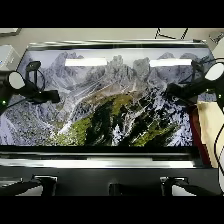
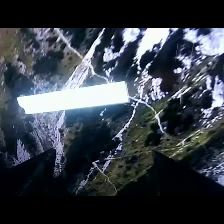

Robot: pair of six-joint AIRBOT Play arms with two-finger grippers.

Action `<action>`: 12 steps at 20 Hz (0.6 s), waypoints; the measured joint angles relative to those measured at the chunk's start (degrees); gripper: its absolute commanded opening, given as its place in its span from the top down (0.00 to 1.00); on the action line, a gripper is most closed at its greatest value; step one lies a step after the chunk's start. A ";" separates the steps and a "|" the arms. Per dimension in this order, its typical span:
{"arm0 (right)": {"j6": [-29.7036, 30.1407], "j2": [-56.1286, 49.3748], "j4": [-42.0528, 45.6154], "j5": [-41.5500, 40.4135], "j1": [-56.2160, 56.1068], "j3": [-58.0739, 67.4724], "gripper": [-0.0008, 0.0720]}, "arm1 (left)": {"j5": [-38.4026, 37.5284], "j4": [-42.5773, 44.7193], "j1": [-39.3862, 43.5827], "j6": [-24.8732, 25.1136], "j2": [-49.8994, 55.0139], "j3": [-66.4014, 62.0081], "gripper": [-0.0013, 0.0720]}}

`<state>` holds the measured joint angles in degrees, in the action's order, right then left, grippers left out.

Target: Fold the clothes and pants, and hang the long-sleeved shirts on hangers.

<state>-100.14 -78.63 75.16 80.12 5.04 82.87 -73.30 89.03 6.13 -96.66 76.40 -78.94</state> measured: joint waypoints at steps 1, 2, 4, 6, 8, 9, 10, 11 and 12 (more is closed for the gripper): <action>-0.02 -0.09 0.04 0.22 -0.48 -0.20 0.05 | 0.37 0.09 0.11 -0.04 -0.37 0.79 0.02; -0.02 -0.13 0.04 0.33 -0.81 -0.31 0.05 | 0.83 0.17 0.17 -0.17 -0.59 1.38 0.02; -0.07 -0.22 0.07 0.57 -1.22 -0.48 0.05 | 1.27 0.44 0.28 -0.20 -0.94 2.03 0.02; -0.20 -0.26 0.22 0.68 -1.42 -0.57 0.05 | 1.44 0.46 0.33 -0.22 -1.05 2.38 0.02; -0.20 -0.26 0.22 0.70 -1.55 -0.61 0.05 | 1.62 0.48 0.37 -0.24 -1.16 2.56 0.02; -0.20 -0.26 0.22 0.70 -1.60 -0.61 0.05 | 1.68 0.48 0.37 -0.24 -1.16 2.62 0.02; -0.17 -0.26 0.20 0.70 -1.60 -0.61 0.05 | 1.70 0.48 0.37 -0.26 -1.18 2.67 0.02; -0.17 -0.26 0.20 0.70 -1.60 -0.61 0.05 | 1.70 0.48 0.37 -0.26 -1.20 2.69 0.02; -0.17 -0.26 0.20 0.72 -1.60 -0.61 0.05 | 1.73 0.50 0.37 -0.26 -1.22 2.71 0.02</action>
<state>-100.31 -78.89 75.35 80.84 3.44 82.26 -71.57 89.54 6.50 -96.92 75.18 -76.23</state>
